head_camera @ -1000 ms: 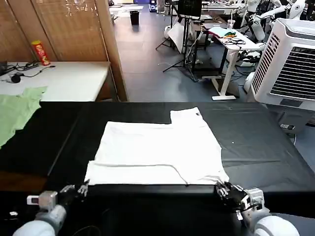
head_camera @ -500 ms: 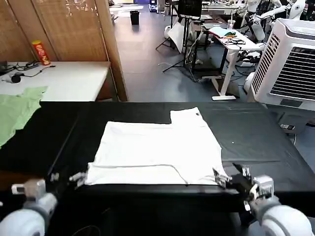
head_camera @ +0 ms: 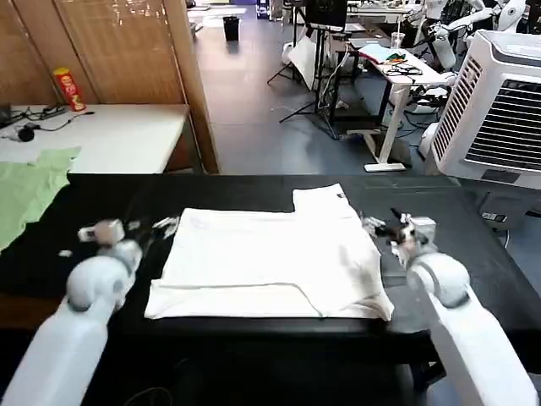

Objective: Fold and organize the clothes.

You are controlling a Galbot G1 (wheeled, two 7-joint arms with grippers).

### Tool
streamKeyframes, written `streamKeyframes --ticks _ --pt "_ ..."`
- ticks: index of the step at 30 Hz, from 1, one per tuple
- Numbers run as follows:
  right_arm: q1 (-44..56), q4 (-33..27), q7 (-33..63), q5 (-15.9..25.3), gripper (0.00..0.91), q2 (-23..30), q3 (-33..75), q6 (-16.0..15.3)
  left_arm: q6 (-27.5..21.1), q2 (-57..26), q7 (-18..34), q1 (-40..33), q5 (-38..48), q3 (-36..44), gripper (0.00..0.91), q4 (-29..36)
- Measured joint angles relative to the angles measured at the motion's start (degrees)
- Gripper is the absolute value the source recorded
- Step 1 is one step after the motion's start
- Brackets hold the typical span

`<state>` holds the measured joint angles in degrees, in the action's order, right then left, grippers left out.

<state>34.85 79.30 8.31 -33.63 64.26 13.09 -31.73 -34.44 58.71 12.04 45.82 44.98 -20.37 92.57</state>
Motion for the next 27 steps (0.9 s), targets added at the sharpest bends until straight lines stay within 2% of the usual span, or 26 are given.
streamKeyframes --ticks 6,12,14,15,16,17,18,19,20,21,22,23,24,27 --pt "-5.21 -8.53 -0.34 -0.82 0.878 2.67 -2.27 -1.1 -1.27 1.31 -1.92 -6.99 -0.73 4.44 0.878 -9.34" --pt "-8.4 -13.75 -1.15 -0.63 0.878 4.83 -3.86 -1.4 -2.18 2.26 -3.89 -10.39 -1.59 6.54 0.878 -14.86" --pt "-9.08 -14.96 -1.16 -0.53 0.878 5.4 -4.21 -1.65 -2.13 2.56 -4.27 -11.0 -1.85 6.66 0.79 -16.09" --pt "-9.31 -15.48 -1.15 -0.47 0.878 5.64 -4.32 -1.82 -2.01 2.71 -4.53 -11.23 -1.98 6.73 0.683 -16.72" --pt "-9.48 -15.99 -1.14 -0.4 0.878 5.89 -4.35 -2.02 -1.89 2.79 -4.82 -11.38 -2.06 6.78 0.644 -17.13" --pt "-9.59 -16.4 -1.14 -0.37 0.878 6.11 -4.4 -2.12 -1.72 2.89 -5.13 -11.55 -2.18 6.78 0.566 -17.68" --pt "-9.64 -16.81 -1.16 -0.32 0.878 6.32 -4.42 -2.21 -1.59 3.06 -5.3 -11.74 -2.28 6.79 0.546 -18.22" --pt "-9.66 -17.11 -1.18 -0.26 0.848 6.46 -4.42 -2.42 -1.44 3.18 -5.54 -11.88 -2.43 6.8 0.439 -18.58" --pt "-9.66 -17.31 -1.27 -0.22 0.751 6.58 -4.43 -2.56 -1.31 3.28 -5.8 -12.04 -2.59 6.82 0.439 -19.05" --pt "-9.66 -17.44 -1.38 -0.19 0.722 6.67 -4.43 -2.59 -1.21 3.38 -6.07 -12.2 -2.64 6.83 0.224 -19.48" --pt "-9.67 -17.62 -1.64 0.06 0.692 6.77 -4.44 -2.56 -1.17 3.45 -6.14 -12.3 -2.65 6.85 0.166 -19.79" --pt "-9.63 -17.77 -1.86 0.32 0.595 6.86 -4.44 -2.5 -1.17 3.49 -6.3 -12.37 -2.65 6.86 0.146 -20.03" --pt "-9.61 -17.93 -2.03 0.62 0.566 6.93 -4.44 -2.39 -1.16 3.49 -6.48 -12.4 -2.65 6.91 0.137 -20.17" --pt "-9.51 -18.5 -2.53 1.27 0.254 7.14 -4.31 -2.04 -1.13 3.52 -6.94 -12.4 -2.8 7.13 0.098 -20.51"
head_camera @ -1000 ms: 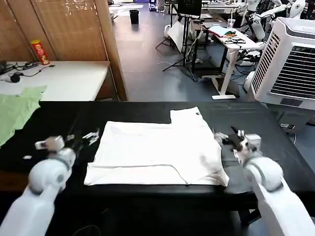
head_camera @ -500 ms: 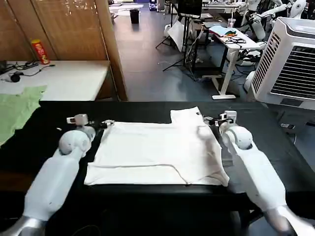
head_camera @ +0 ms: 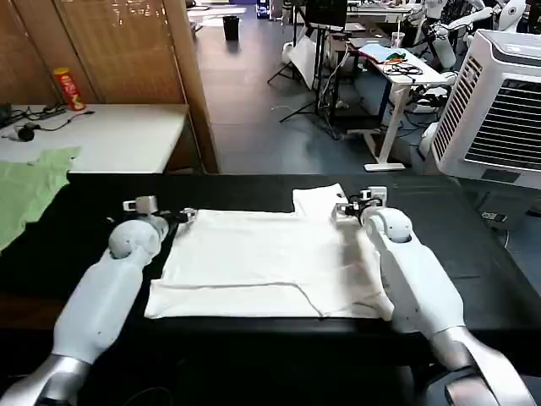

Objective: Fold and organize the clothes.

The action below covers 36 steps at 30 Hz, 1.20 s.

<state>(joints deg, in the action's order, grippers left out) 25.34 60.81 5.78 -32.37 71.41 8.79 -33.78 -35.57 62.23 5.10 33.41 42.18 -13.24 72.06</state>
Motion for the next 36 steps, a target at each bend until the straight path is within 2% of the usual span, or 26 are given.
streamKeyframes --ticks 4,8,16,21,27,31,36 --pt "0.2 -0.35 -0.74 0.27 0.078 0.23 0.28 0.07 0.03 0.56 -0.19 -0.05 0.19 -0.01 0.059 -0.94" --pt "0.43 -0.31 -1.17 0.35 0.039 0.44 0.66 0.39 0.23 0.75 -0.2 -0.08 -0.01 -0.05 0.029 -1.54" --pt "2.61 2.95 -3.95 0.01 0.02 -0.95 1.7 5.86 0.94 0.48 -0.11 -0.14 -0.32 -0.88 0.0 -1.26" --pt "6.24 10.68 -4.46 -2.56 0.01 -3.84 2.83 8.56 1.56 -0.57 0.41 1.31 0.05 -1.38 0.0 0.84" --pt "13.93 23.68 -4.55 -5.32 0.01 -8.91 5.09 8.45 1.32 -3.28 2.12 4.47 2.82 -3.14 0.0 7.72" --pt "19.6 31.78 -4.16 -5.27 0.01 -12.15 6.79 6.41 1.26 -6.22 2.47 8.61 4.2 -5.33 0.0 15.21" --pt "25.43 40.25 -1.0 -5.12 0.01 -15.12 8.33 1.56 1.31 -10.35 2.78 16.34 6.27 -8.42 0.0 25.12"
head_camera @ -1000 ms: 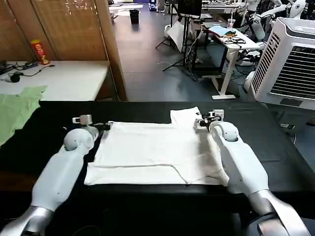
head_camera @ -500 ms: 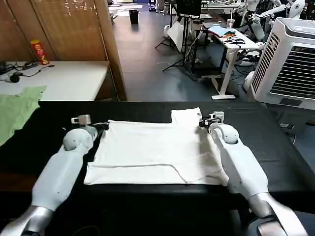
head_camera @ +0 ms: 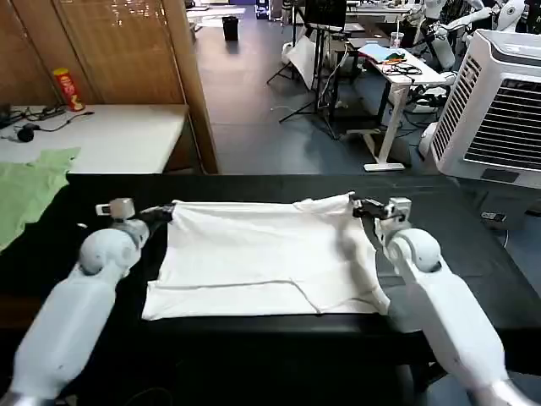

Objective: Fold and organize the clothes.

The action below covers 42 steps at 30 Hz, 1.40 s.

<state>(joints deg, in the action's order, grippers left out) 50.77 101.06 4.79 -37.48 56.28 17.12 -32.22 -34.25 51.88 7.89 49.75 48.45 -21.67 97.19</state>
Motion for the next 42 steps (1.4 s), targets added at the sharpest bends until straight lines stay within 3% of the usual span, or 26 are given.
streamKeyframes --ticks 7,10,21,42 --pt "6.62 8.08 2.87 0.21 0.01 -2.68 1.2 -8.45 1.08 -4.38 0.96 12.18 -0.01 -6.1 0.0 10.11" --pt "9.5 9.91 3.01 0.76 0.01 -3.31 1.74 -9.99 1.87 -5.08 1.78 17.55 0.05 -8.98 0.0 13.05" --pt "16.78 12.92 2.86 2.26 0.0 -3.61 3.56 -10.0 3.13 -4.7 1.95 30.79 -1.97 -13.98 0.0 17.64" --pt "19.96 13.44 3.11 4.22 0.01 -2.65 4.44 -9.97 3.55 -2.28 3.75 38.33 -3.83 -16.42 0.0 21.67"
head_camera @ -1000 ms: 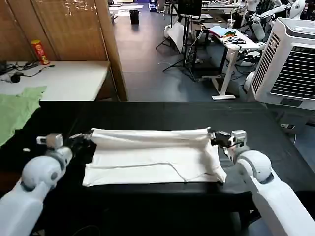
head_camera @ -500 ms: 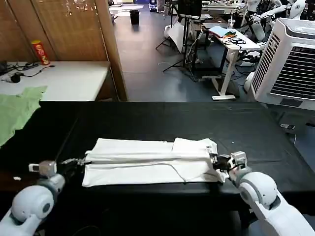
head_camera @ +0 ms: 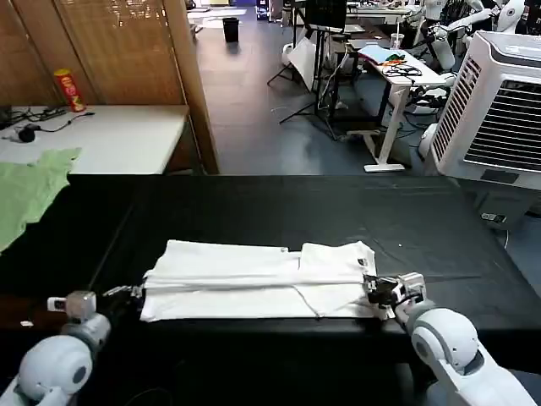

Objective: Fold and organize the clothes.

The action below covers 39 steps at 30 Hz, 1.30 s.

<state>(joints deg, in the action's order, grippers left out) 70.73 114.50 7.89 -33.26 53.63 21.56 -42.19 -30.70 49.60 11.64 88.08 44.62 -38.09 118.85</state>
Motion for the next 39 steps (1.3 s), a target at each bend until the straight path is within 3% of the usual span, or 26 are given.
streamKeyframes --ticks 5,6,7,8,15,20,23,29,39 --pt "0.61 1.0 -0.17 -0.2 0.049 -0.26 0.66 0.0 -0.31 1.04 0.29 2.01 -1.3 0.09 0.0 1.64" --pt "0.74 1.27 -0.19 -0.3 0.263 -0.26 0.86 0.0 -0.43 1.27 0.48 2.43 -1.48 0.1 0.556 1.93" --pt "0.83 1.45 -0.19 -0.34 0.566 -0.25 1.02 0.0 -0.69 1.45 0.69 2.93 -1.67 0.11 0.878 2.3" --pt "0.98 1.77 -0.22 -0.37 0.878 -0.19 1.28 0.0 -1.16 1.55 0.94 3.32 -1.84 0.11 0.878 2.62" --pt "0.68 4.0 -0.21 -2.82 0.878 0.81 3.81 0.0 -3.21 2.41 3.82 4.72 -3.25 -0.45 0.878 4.81" --pt "-2.21 2.54 3.59 -3.25 0.878 2.34 4.22 0.17 -4.23 3.24 2.3 3.4 -2.13 -2.31 0.878 5.48" --pt "-5.54 -0.37 4.85 -0.96 0.878 4.41 2.98 3.71 -4.44 3.59 1.03 0.94 -0.34 -2.87 0.878 4.67" --pt "-10.73 -7.74 4.73 2.11 0.878 8.83 -0.03 7.33 -3.21 4.98 -0.12 -8.58 -0.01 -0.63 0.878 -0.92" --pt "-13.84 -15.15 5.51 2.05 0.878 13.64 -1.61 6.62 -3.84 7.91 -3.18 -19.62 2.15 5.0 0.878 -12.56"
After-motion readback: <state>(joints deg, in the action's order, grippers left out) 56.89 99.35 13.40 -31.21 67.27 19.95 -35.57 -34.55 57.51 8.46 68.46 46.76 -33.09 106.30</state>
